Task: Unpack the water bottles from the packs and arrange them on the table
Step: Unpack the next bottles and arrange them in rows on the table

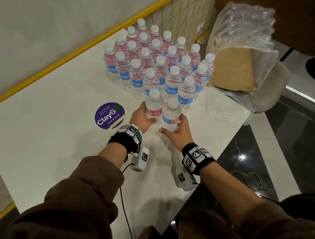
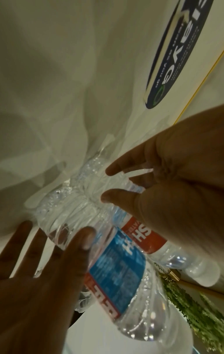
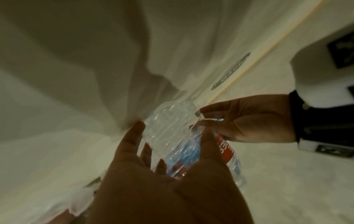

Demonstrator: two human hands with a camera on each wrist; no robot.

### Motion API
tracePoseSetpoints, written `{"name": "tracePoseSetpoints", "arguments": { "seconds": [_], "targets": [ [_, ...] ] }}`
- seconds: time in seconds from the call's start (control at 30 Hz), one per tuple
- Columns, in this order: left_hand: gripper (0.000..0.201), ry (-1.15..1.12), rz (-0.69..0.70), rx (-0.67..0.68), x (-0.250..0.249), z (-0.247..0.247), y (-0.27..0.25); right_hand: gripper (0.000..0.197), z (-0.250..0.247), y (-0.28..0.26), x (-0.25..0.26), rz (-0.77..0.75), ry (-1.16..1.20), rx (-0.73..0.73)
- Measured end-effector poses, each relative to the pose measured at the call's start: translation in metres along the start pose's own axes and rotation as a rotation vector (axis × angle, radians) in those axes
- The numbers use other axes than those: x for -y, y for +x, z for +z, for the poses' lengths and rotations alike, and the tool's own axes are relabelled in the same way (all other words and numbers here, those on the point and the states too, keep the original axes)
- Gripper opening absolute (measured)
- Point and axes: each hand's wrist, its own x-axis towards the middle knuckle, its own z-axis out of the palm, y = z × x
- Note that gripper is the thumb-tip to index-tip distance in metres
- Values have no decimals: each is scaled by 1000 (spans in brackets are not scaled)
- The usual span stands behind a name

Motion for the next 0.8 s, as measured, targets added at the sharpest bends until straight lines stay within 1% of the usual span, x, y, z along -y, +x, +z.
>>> {"name": "tracePoseSetpoints", "arguments": {
  "seconds": [0.07,0.13,0.2,0.23,0.3,0.37,0.4,0.47,0.53,0.6,0.63,0.7,0.8],
  "targets": [
    [65,-6,-6,-25,-2,2,2,72,6,6,2,-7,-6,-58],
    [65,-14,-5,-55,-4,6,3,66,6,10,-1,0,-42,-80],
    [66,25,-4,-77,-3,11,3,61,0,10,-4,31,-6,-90],
    [67,53,-4,-87,-2,13,3,64,-4,9,-7,57,1,-96],
    [69,57,-12,-81,0,17,1,67,-13,8,-12,88,0,-98],
    [71,3,-15,-27,4,19,-3,65,-19,8,-17,84,-20,-46],
    [71,-11,-17,4,6,19,-5,66,-20,8,-19,67,-31,-16],
    [69,2,-17,18,8,20,-7,73,-19,10,-22,21,-69,10],
    [71,68,-30,-12,5,23,-6,84,-14,10,-23,-3,-132,-31],
    [78,104,-40,-52,2,28,-5,92,-9,13,-21,15,-151,-96],
    [81,92,-44,-64,2,30,-4,91,-7,14,-18,36,-127,-126],
    [83,58,-58,-75,5,36,-3,80,-9,16,-12,87,-35,-171],
    [80,-54,-112,-51,13,37,-3,64,-15,14,-14,99,-10,-159]
  ]
}}
